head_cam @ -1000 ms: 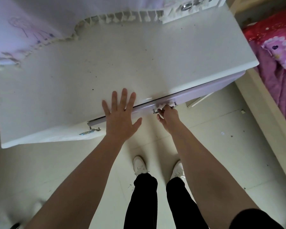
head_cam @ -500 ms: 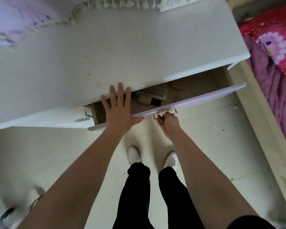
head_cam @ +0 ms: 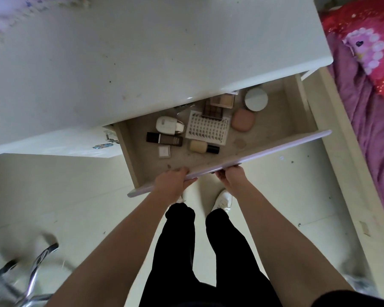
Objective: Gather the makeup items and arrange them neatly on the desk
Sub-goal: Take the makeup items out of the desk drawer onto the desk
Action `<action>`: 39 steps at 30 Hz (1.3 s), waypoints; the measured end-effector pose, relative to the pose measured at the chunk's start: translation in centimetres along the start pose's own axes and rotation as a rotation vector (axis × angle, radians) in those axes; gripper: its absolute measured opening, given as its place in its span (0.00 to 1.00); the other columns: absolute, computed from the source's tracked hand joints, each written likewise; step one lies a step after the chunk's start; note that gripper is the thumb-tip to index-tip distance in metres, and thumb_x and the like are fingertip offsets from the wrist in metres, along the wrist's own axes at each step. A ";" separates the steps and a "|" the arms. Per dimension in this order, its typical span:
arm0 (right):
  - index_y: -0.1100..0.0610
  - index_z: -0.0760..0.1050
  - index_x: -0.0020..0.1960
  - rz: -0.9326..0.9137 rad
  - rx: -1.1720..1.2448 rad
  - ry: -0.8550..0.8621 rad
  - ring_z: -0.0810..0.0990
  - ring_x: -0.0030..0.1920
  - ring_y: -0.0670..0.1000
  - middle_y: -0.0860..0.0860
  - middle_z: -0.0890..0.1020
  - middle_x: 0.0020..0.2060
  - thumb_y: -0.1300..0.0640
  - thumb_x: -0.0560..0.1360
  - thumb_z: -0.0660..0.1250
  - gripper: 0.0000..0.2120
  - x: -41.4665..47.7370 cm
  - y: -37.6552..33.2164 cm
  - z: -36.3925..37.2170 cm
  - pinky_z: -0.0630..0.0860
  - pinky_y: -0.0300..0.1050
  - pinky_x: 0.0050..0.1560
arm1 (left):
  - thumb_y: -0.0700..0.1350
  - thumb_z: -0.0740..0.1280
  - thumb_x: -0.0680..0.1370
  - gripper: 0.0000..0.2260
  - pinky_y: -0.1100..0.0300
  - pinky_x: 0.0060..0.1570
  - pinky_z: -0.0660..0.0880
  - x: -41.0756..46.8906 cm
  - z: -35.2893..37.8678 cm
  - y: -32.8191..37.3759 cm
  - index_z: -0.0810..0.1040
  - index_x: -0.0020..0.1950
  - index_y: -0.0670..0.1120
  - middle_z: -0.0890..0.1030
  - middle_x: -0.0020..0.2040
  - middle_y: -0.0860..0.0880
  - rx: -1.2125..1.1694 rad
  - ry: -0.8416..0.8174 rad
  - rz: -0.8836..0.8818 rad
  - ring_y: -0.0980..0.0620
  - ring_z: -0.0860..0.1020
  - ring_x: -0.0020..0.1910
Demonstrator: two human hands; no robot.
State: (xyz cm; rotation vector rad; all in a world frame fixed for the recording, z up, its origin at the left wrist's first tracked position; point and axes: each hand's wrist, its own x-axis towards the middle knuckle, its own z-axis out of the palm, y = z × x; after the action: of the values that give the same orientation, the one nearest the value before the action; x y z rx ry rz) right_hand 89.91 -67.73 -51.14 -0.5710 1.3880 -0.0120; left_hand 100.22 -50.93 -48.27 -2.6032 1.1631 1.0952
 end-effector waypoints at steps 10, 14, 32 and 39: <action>0.55 0.68 0.71 -0.486 -0.256 0.758 0.71 0.64 0.59 0.57 0.69 0.67 0.63 0.78 0.55 0.22 -4.0 -5.4 -1.7 0.69 0.53 0.64 | 0.57 0.55 0.82 0.23 0.46 0.60 0.72 -1.5 -3.4 -1.2 0.64 0.73 0.46 0.69 0.71 0.45 -0.154 0.113 -0.127 0.42 0.71 0.66; 0.54 0.71 0.66 -0.957 -0.833 0.502 0.70 0.64 0.55 0.54 0.71 0.63 0.52 0.79 0.63 0.16 -4.6 -7.6 1.2 0.66 0.52 0.65 | 0.49 0.66 0.76 0.29 0.42 0.63 0.70 1.3 -4.6 -3.4 0.61 0.75 0.46 0.61 0.76 0.41 0.027 0.282 -0.144 0.38 0.66 0.70; 0.57 0.69 0.65 -0.647 -1.882 -0.091 0.78 0.59 0.62 0.59 0.77 0.61 0.62 0.77 0.62 0.17 2.6 -3.9 7.2 0.75 0.52 0.55 | 0.40 0.70 0.72 0.42 0.42 0.57 0.70 11.0 -4.5 -4.7 0.50 0.77 0.61 0.50 0.76 0.37 0.196 0.085 -0.136 0.32 0.66 0.66; 0.60 0.67 0.68 -0.591 -2.037 -0.033 0.73 0.63 0.62 0.60 0.70 0.64 0.61 0.77 0.61 0.20 2.0 -4.6 7.0 0.71 0.56 0.59 | 0.41 0.73 0.69 0.35 0.45 0.50 0.74 10.5 -4.9 -4.2 0.64 0.72 0.56 0.61 0.70 0.42 0.055 0.110 -0.160 0.35 0.69 0.60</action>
State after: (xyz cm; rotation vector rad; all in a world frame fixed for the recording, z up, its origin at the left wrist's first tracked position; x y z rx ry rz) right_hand 98.22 -69.74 -50.69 -2.5696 0.6897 1.0115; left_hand 110.62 -56.16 -52.25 -2.6885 0.9688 0.8878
